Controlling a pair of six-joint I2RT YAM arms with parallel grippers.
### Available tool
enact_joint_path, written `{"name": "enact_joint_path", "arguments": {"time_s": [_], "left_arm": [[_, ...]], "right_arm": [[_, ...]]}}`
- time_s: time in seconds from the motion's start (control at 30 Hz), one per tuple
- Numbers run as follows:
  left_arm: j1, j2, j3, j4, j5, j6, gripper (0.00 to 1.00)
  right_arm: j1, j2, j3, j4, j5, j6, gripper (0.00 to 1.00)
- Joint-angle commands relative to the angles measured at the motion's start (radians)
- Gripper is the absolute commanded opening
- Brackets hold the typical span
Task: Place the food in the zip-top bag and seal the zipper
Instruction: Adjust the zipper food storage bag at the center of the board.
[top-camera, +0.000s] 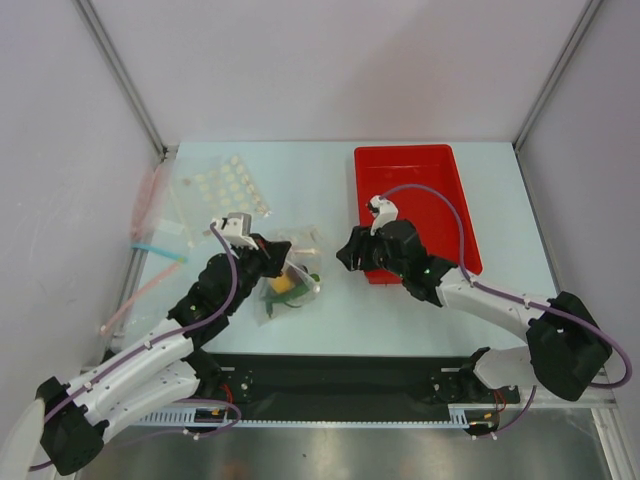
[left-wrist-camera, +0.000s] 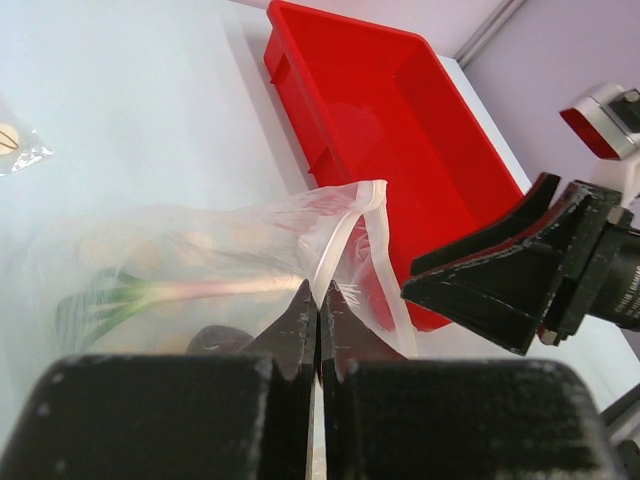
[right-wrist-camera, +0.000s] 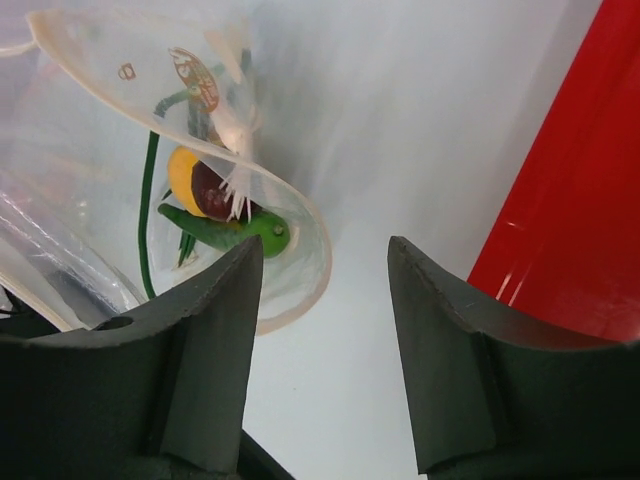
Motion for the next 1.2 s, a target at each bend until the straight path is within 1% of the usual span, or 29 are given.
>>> {"name": "enact_joint_path", "arguments": {"time_s": [0.0, 0.03, 0.13, 0.17, 0.23, 0.27, 0.3, 0.33, 0.37, 0.43, 0.47, 0.5, 0.57, 0.67, 0.7, 0.73, 0.77, 0.8, 0.83, 0.87, 0.9, 1.03, 1.1, 1.17], "left_arm": [[-0.002, -0.018, -0.006, 0.063, 0.036, 0.019, 0.0], [-0.002, -0.016, -0.005, 0.065, 0.041, 0.019, 0.0], [-0.002, -0.013, -0.003, 0.068, 0.053, 0.022, 0.0], [-0.002, -0.012, -0.005, 0.071, 0.055, 0.022, 0.0], [-0.002, -0.001, -0.005, 0.075, 0.062, 0.027, 0.0], [-0.002, 0.005, 0.0, 0.081, 0.084, 0.03, 0.0], [-0.002, 0.016, 0.004, 0.083, 0.098, 0.036, 0.0], [-0.002, 0.04, 0.012, 0.086, 0.121, 0.04, 0.0], [-0.003, 0.058, 0.026, 0.091, 0.171, 0.048, 0.01], [-0.005, 0.097, 0.043, 0.103, 0.231, 0.056, 0.03], [-0.008, 0.14, 0.053, 0.105, 0.255, 0.063, 0.04], [-0.012, 0.158, 0.076, 0.103, 0.312, 0.069, 0.06], [-0.028, 0.21, 0.105, 0.101, 0.355, 0.092, 0.11], [-0.06, 0.241, 0.124, 0.115, 0.42, 0.125, 0.31], [-0.071, 0.243, 0.125, 0.12, 0.429, 0.132, 0.49], [-0.09, 0.243, 0.126, 0.126, 0.434, 0.14, 0.57], [-0.101, 0.24, 0.124, 0.128, 0.434, 0.16, 0.74], [-0.112, 0.232, 0.122, 0.129, 0.429, 0.166, 0.84], [-0.127, 0.229, 0.122, 0.134, 0.428, 0.174, 0.92], [-0.132, 0.227, 0.119, 0.134, 0.426, 0.183, 0.98], [-0.138, 0.227, 0.121, 0.134, 0.426, 0.188, 1.0], [-0.173, 0.226, 0.132, 0.108, 0.391, 0.224, 1.0], [-0.192, 0.22, 0.13, 0.109, 0.374, 0.264, 1.0], [-0.239, 0.211, 0.132, 0.108, 0.343, 0.324, 1.0]], "right_arm": [[-0.004, 0.02, 0.006, 0.092, -0.061, 0.035, 0.56], [-0.006, 0.028, 0.009, 0.092, -0.071, 0.037, 0.54], [-0.009, 0.045, 0.015, 0.092, -0.114, 0.054, 0.45], [-0.009, 0.043, 0.016, 0.095, -0.123, 0.054, 0.35], [-0.012, 0.037, 0.021, 0.092, -0.144, 0.052, 0.21], [-0.013, 0.028, 0.021, 0.089, -0.149, 0.051, 0.09], [-0.015, 0.017, 0.018, 0.087, -0.154, 0.052, 0.03], [-0.02, -0.012, 0.012, 0.089, -0.151, 0.049, 0.0], [-0.021, -0.029, 0.004, 0.101, -0.147, 0.046, 0.0], [-0.024, -0.066, -0.026, 0.119, -0.137, 0.046, 0.0], [-0.026, -0.098, -0.036, 0.13, -0.134, 0.048, 0.0], [-0.026, -0.115, -0.046, 0.147, -0.131, 0.049, 0.0], [-0.029, -0.151, -0.068, 0.162, -0.124, 0.051, 0.0], [-0.035, -0.175, -0.082, 0.17, -0.098, 0.055, 0.0], [-0.038, -0.182, -0.083, 0.155, -0.076, 0.063, 0.0], [-0.044, -0.185, -0.083, 0.146, -0.066, 0.067, 0.0], [-0.056, -0.187, -0.083, 0.136, -0.063, 0.075, 0.0], [-0.079, -0.19, -0.088, 0.132, -0.074, 0.083, 0.0], [-0.093, -0.193, -0.092, 0.13, -0.078, 0.104, 0.0], [-0.108, -0.196, -0.097, 0.13, -0.083, 0.113, 0.0], [-0.134, -0.205, -0.109, 0.133, -0.091, 0.123, 0.0], [-0.194, -0.225, -0.143, 0.144, -0.098, 0.172, 0.0], [-0.219, -0.23, -0.154, 0.159, -0.123, 0.192, 0.0], [-0.254, -0.234, -0.171, 0.173, -0.143, 0.221, 0.0]]}}
